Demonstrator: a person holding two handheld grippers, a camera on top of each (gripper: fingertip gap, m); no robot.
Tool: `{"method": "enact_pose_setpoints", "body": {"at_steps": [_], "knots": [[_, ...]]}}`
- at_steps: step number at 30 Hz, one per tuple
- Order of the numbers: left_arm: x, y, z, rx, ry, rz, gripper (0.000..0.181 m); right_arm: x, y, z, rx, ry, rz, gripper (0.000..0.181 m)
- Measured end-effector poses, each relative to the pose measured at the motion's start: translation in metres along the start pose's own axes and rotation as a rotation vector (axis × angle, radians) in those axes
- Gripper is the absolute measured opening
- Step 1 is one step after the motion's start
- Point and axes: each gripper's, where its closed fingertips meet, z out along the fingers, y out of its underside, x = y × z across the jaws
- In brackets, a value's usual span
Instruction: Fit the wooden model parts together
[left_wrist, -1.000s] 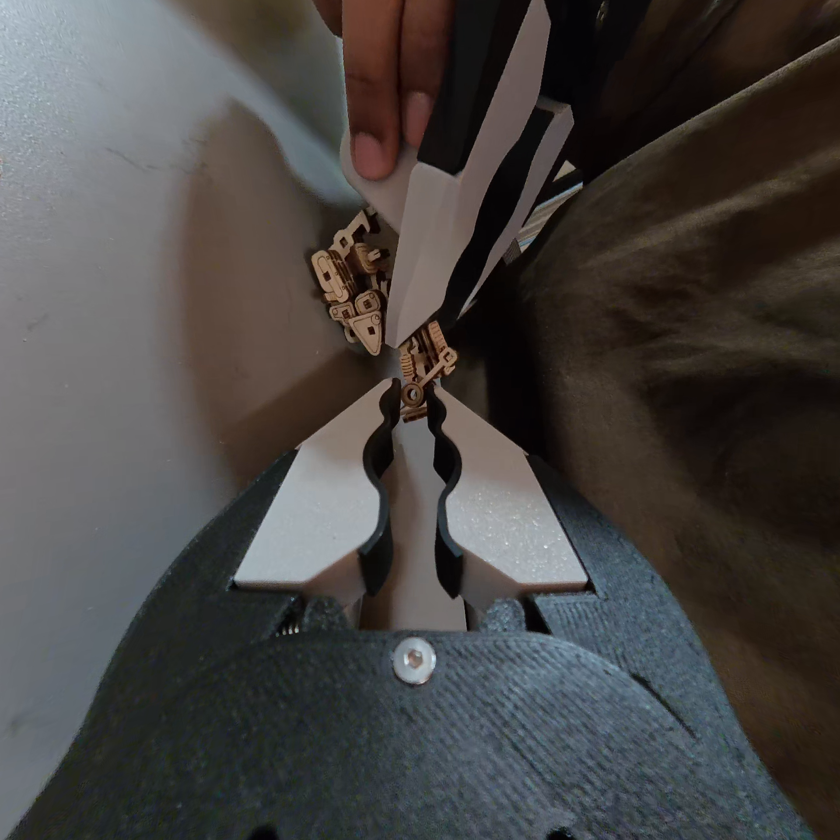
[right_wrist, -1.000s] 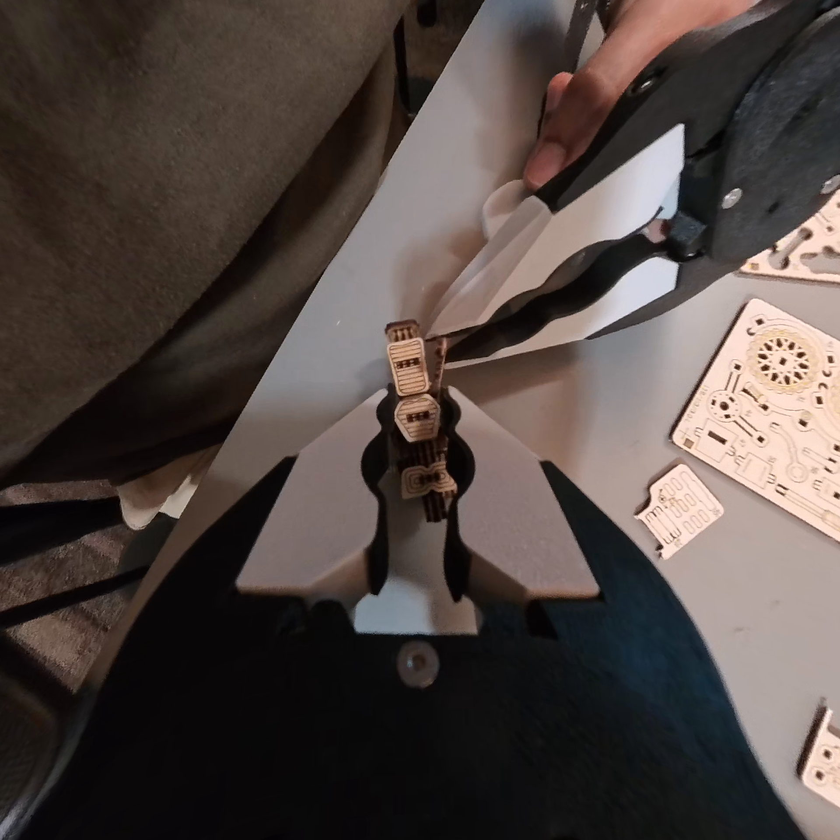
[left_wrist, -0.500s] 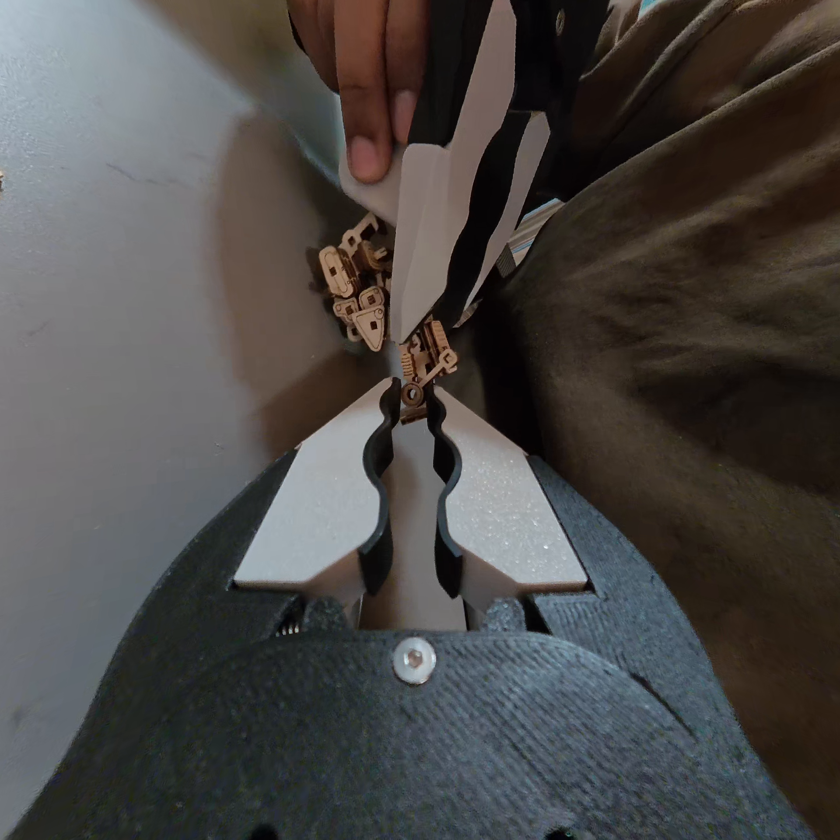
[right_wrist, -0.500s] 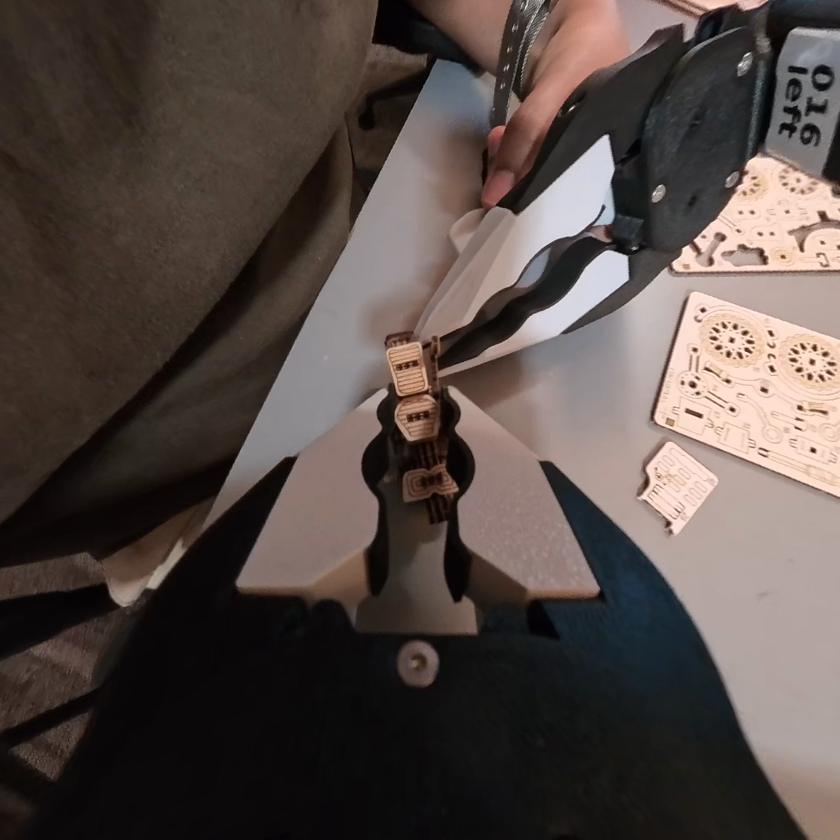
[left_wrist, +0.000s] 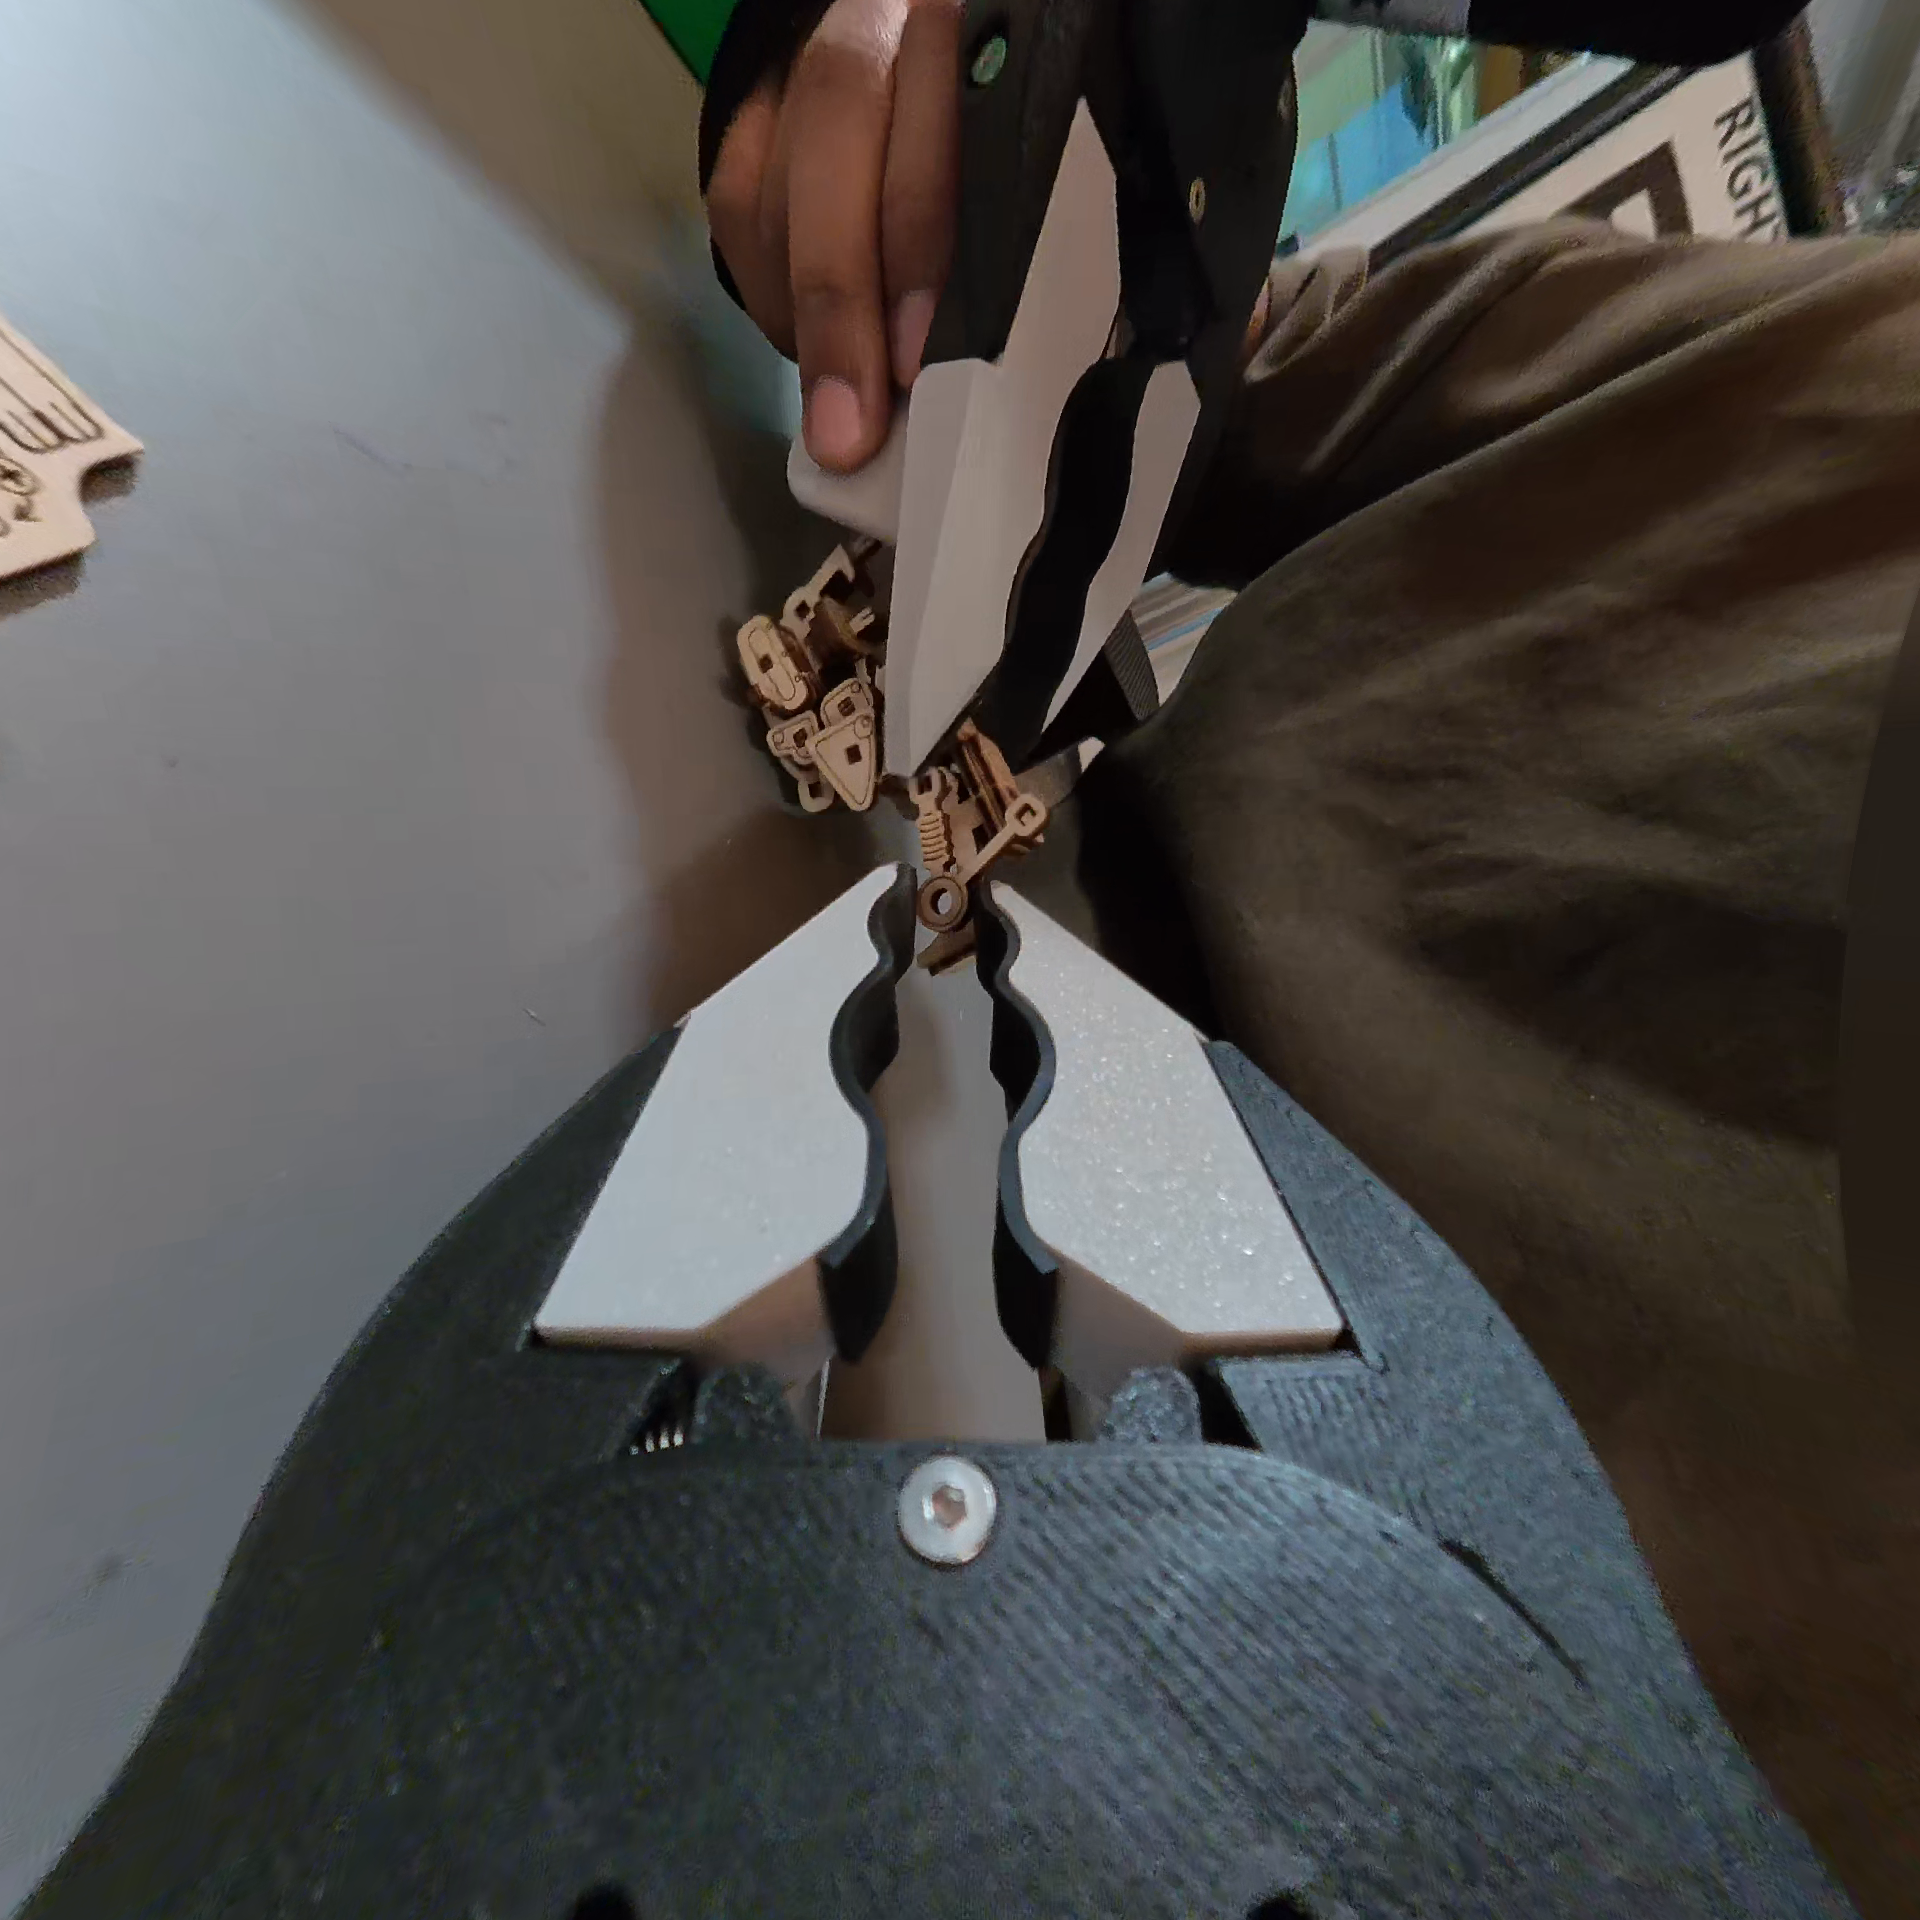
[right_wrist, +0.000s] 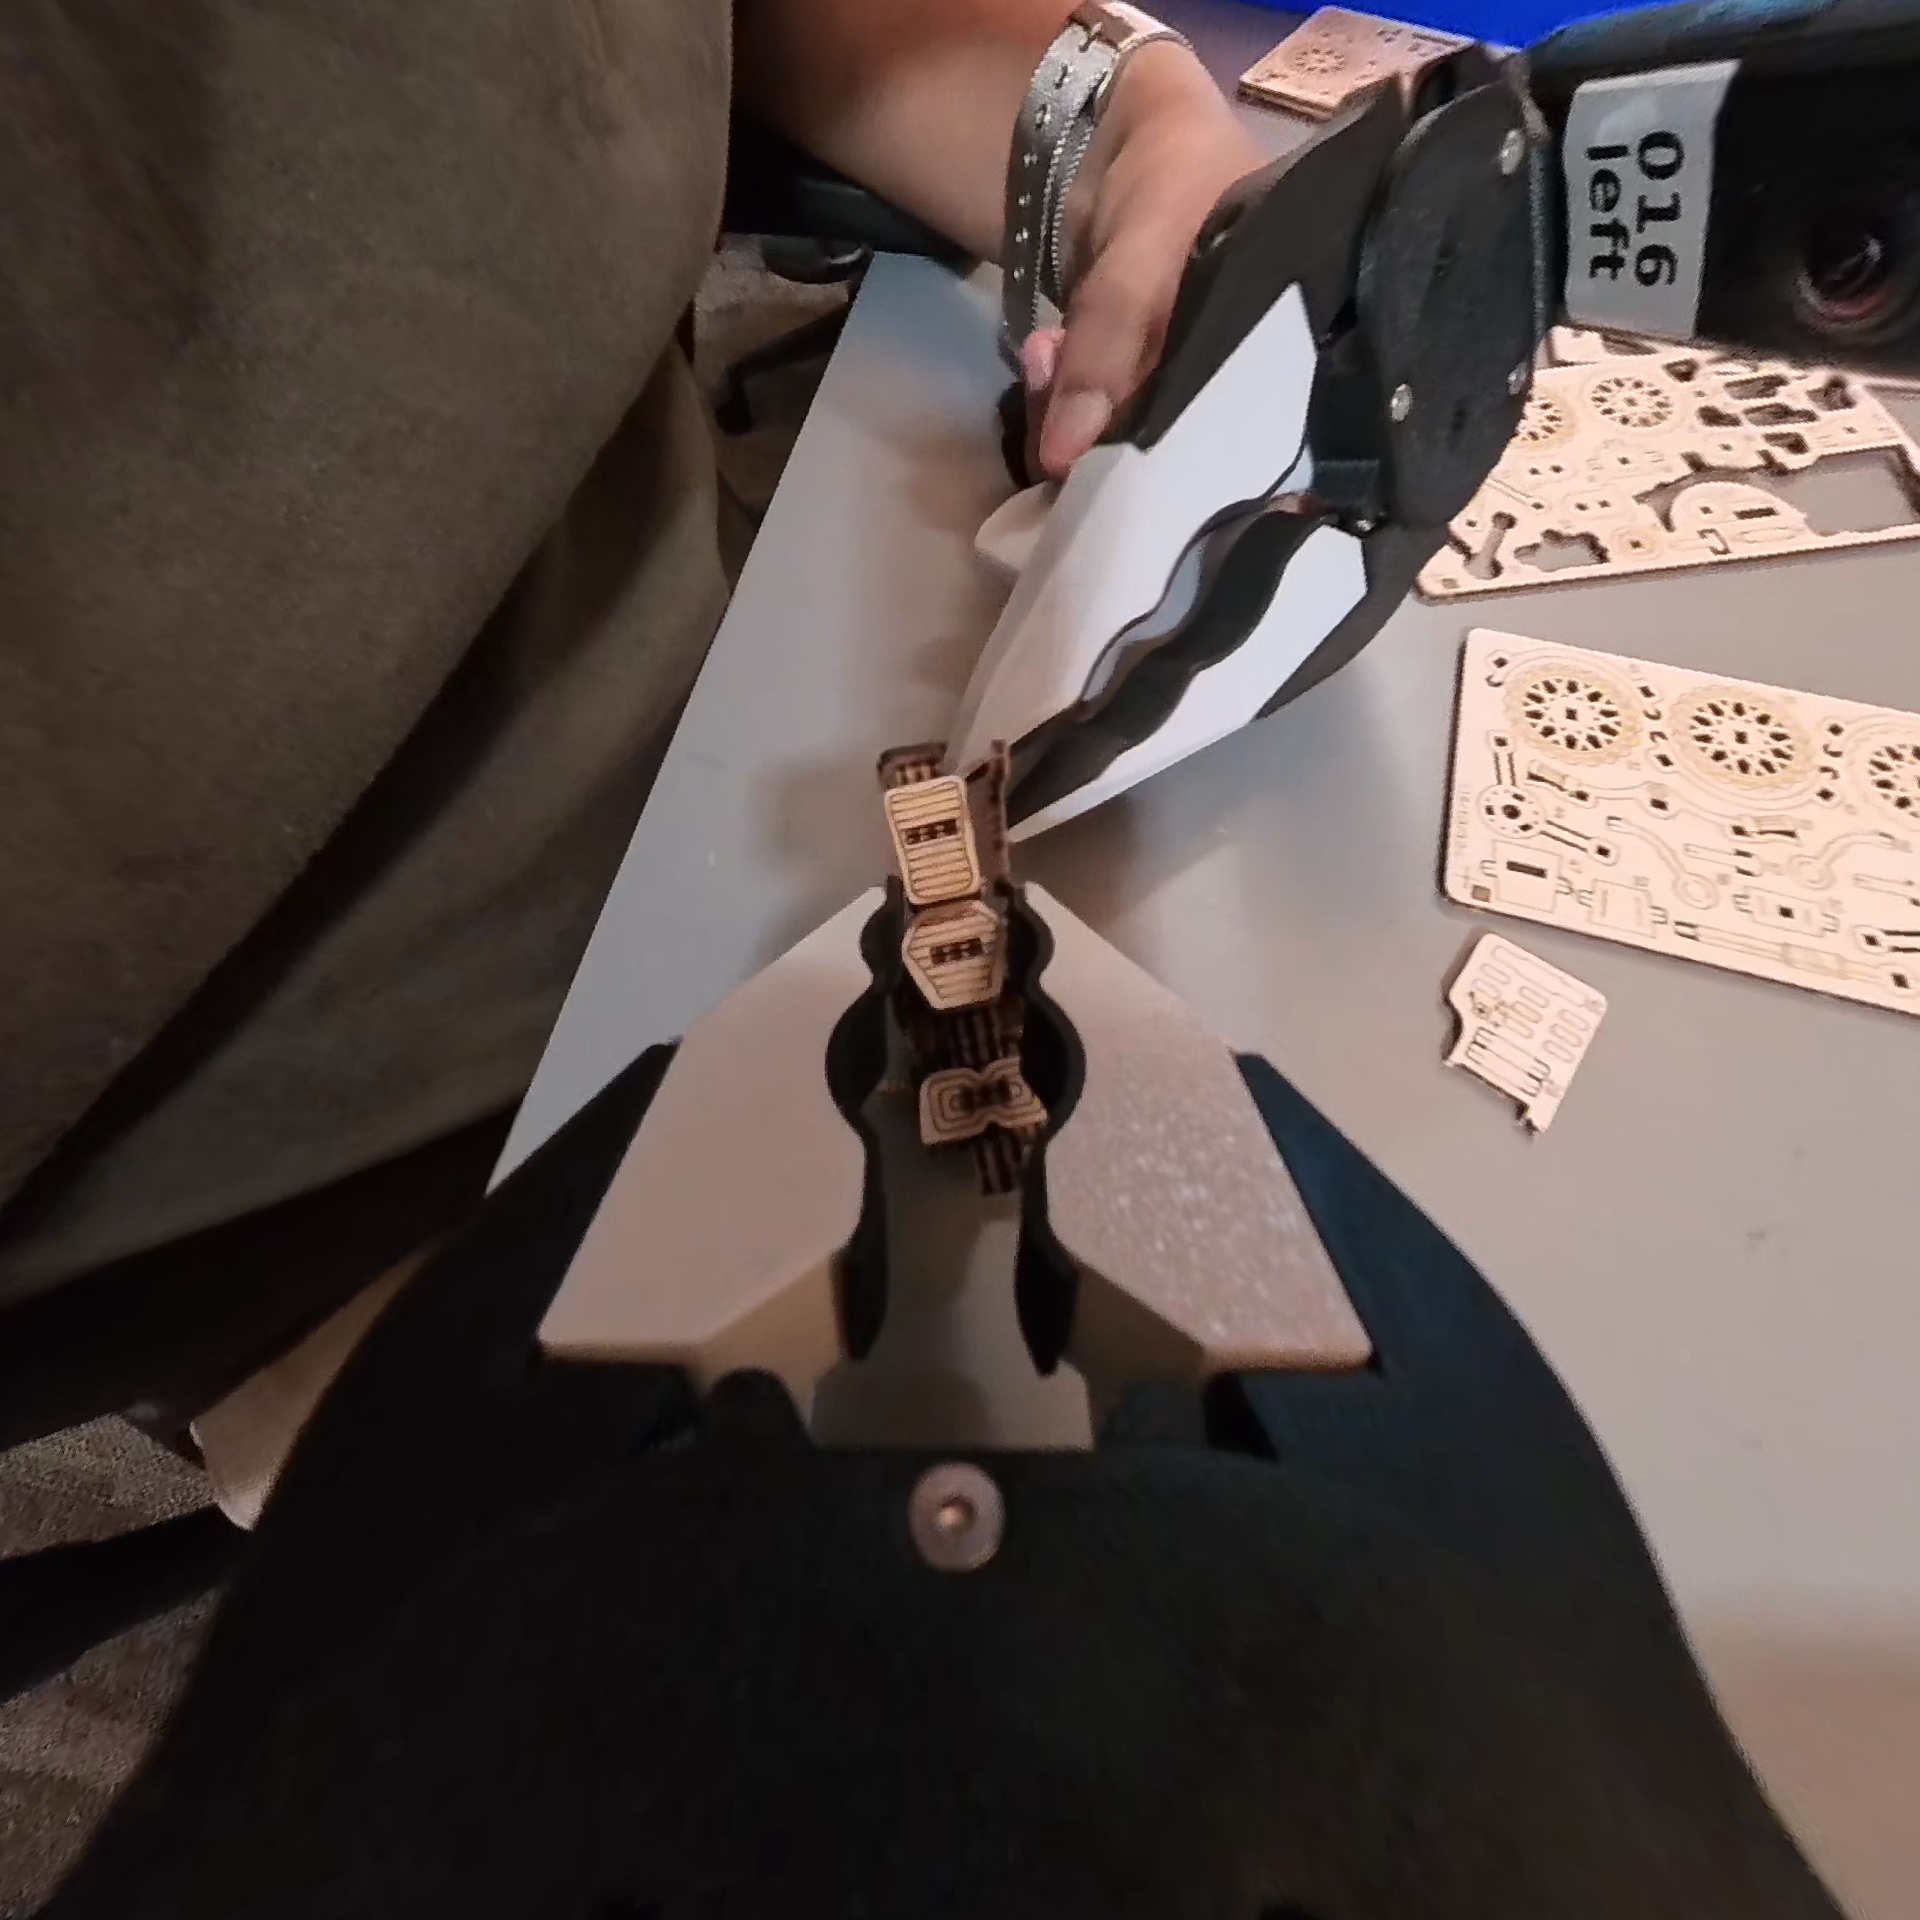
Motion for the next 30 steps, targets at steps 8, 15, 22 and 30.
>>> {"method": "enact_pose_setpoints", "body": {"at_steps": [8, 15, 22, 30], "knots": [[-0.007, -0.019, -0.02, 0.149, -0.003, -0.067, 0.009, 0.009, 0.007, 0.004, -0.037, 0.038, 0.036, 0.018], [-0.01, -0.021, -0.028, 0.191, -0.053, -0.034, 0.009, 0.016, -0.005, -0.007, -0.011, 0.127, 0.029, 0.046], [0.015, -0.027, -0.025, 0.237, 0.065, 0.029, 0.008, 0.044, -0.057, -0.047, 0.324, 0.354, 0.266, 0.026], [0.034, -0.017, -0.013, 0.191, 0.076, 0.204, 0.008, 0.011, -0.047, -0.021, 0.237, 0.248, 0.214, 0.019]]}}
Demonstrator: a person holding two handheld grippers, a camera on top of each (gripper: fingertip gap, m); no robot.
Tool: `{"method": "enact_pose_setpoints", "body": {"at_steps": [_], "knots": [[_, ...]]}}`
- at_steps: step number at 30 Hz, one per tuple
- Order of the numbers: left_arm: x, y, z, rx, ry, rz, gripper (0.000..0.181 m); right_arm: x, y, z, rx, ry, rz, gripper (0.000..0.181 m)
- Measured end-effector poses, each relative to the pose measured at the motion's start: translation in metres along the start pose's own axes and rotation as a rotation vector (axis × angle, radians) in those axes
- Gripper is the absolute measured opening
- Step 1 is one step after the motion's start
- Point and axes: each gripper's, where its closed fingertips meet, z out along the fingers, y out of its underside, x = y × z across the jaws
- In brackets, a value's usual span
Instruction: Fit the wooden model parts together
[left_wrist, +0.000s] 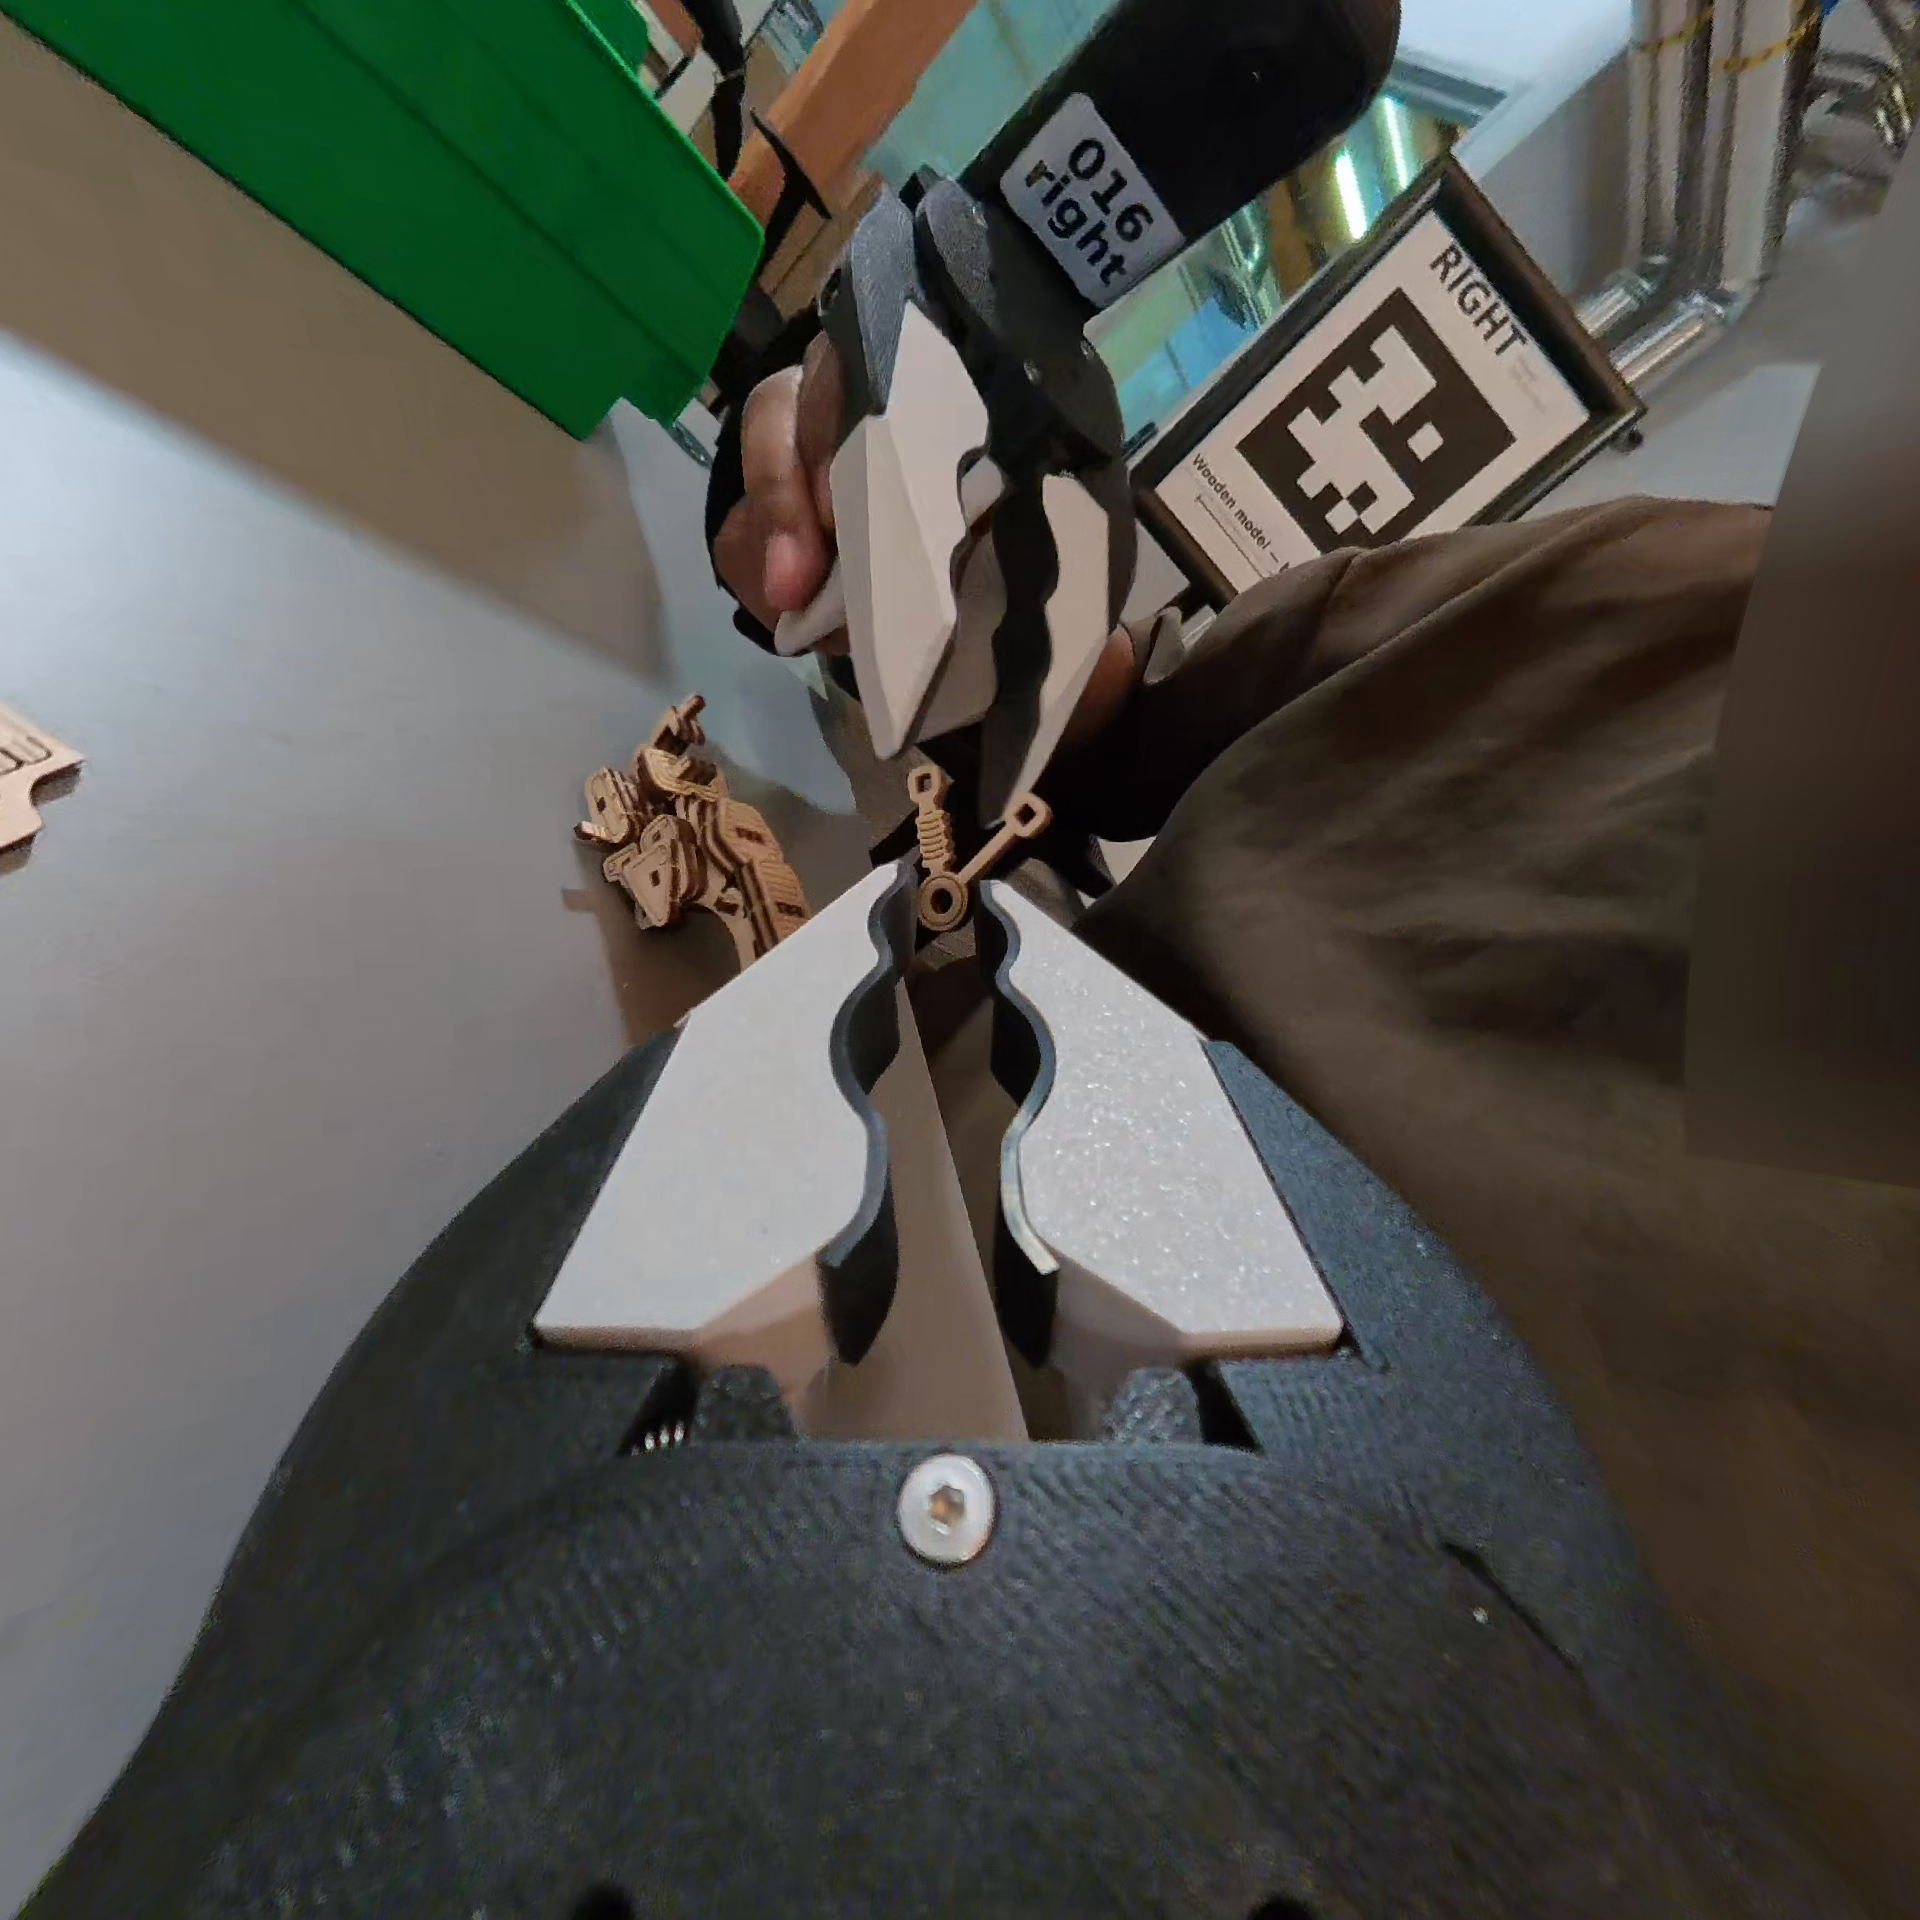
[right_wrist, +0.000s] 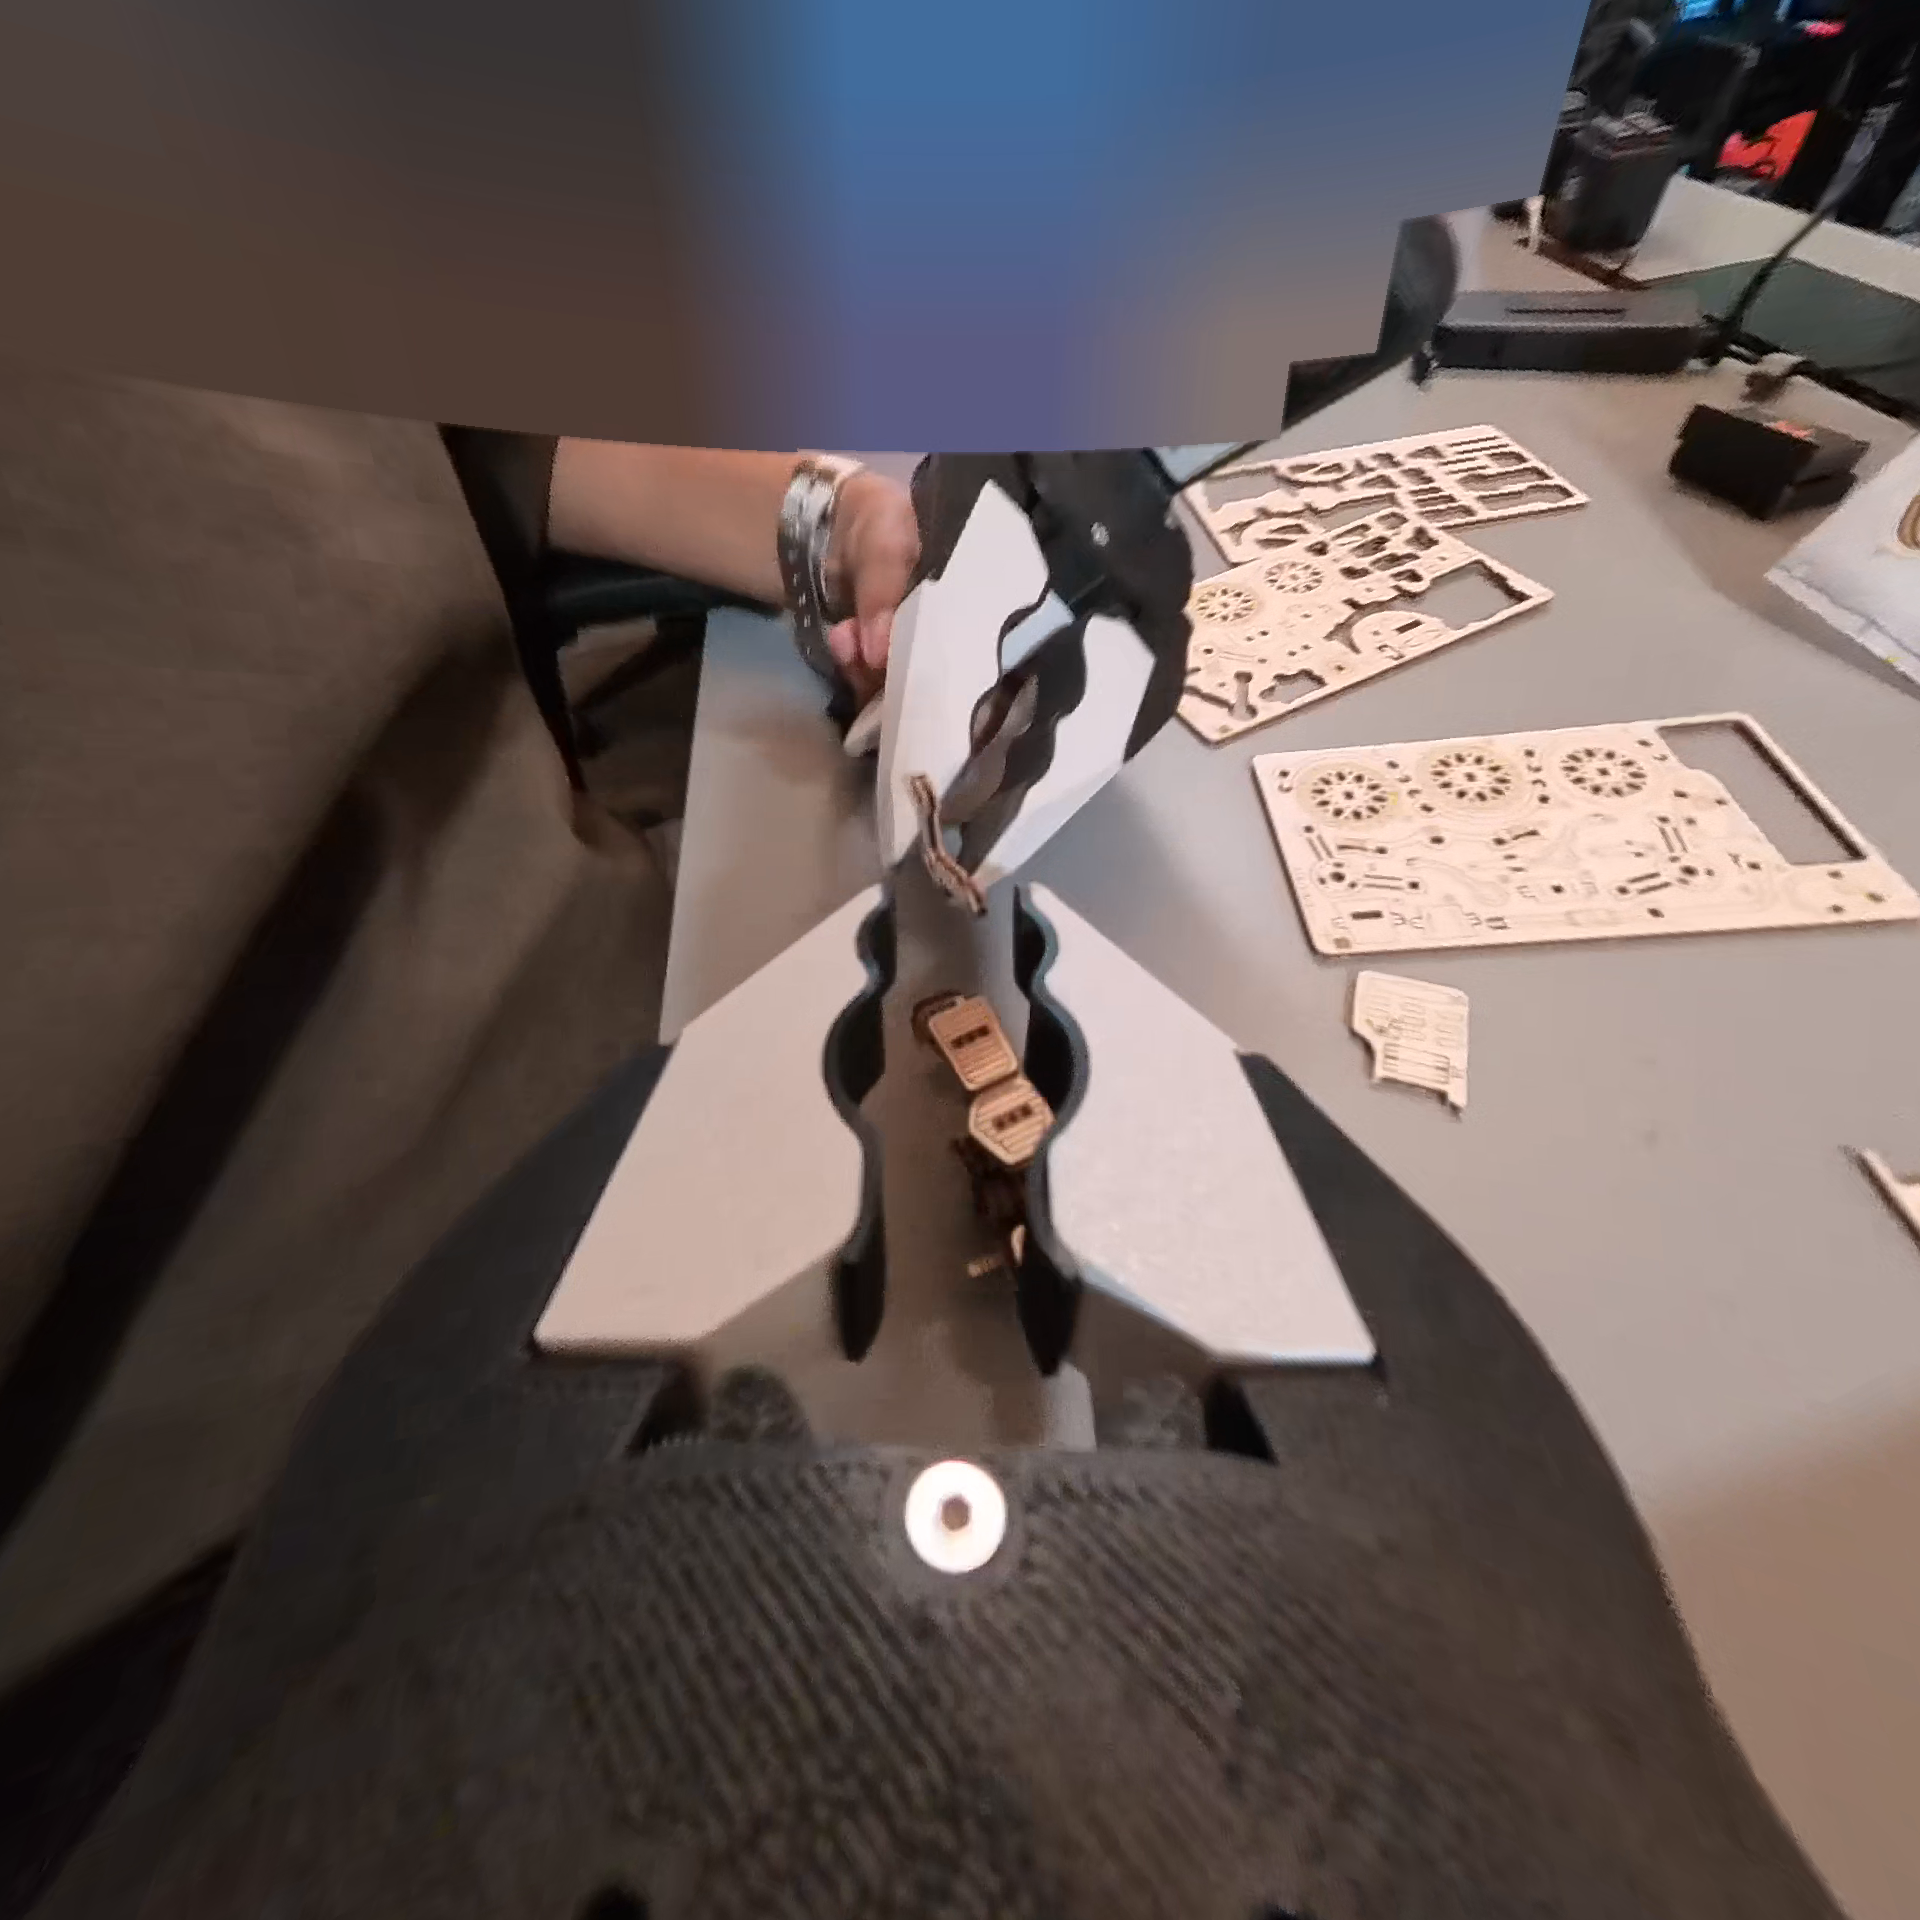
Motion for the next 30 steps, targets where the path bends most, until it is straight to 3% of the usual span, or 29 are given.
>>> {"method": "enact_pose_setpoints", "body": {"at_steps": [4, 10, 15, 20, 25, 30], "knots": [[0.005, 0.003, 0.004, -0.017, 0.018, 0.027, 0.009, -0.007, 0.003, 0.004, -0.011, -0.016, -0.084, 0.005], [0.005, 0.002, 0.004, -0.007, 0.028, 0.01, 0.008, -0.01, 0.004, 0.003, -0.004, -0.056, -0.089, 0.001], [0.014, 0.003, 0.002, -0.006, 0.111, -0.039, 0.027, -0.012, 0.003, 0.001, 0.015, -0.102, -0.067, 0.001], [0.007, 0.005, 0.001, -0.017, 0.09, -0.062, 0.02, -0.016, 0.002, -0.003, 0.051, -0.139, -0.094, 0.001], [0.01, 0.007, -0.001, -0.029, 0.128, -0.083, 0.017, -0.021, 0.0, -0.005, 0.061, -0.074, -0.338, 0.001], [0.011, 0.02, 0.002, -0.11, 0.113, -0.05, 0.016, -0.028, 0.02, 0.005, -0.071, -0.057, -0.547, 0.001]]}}
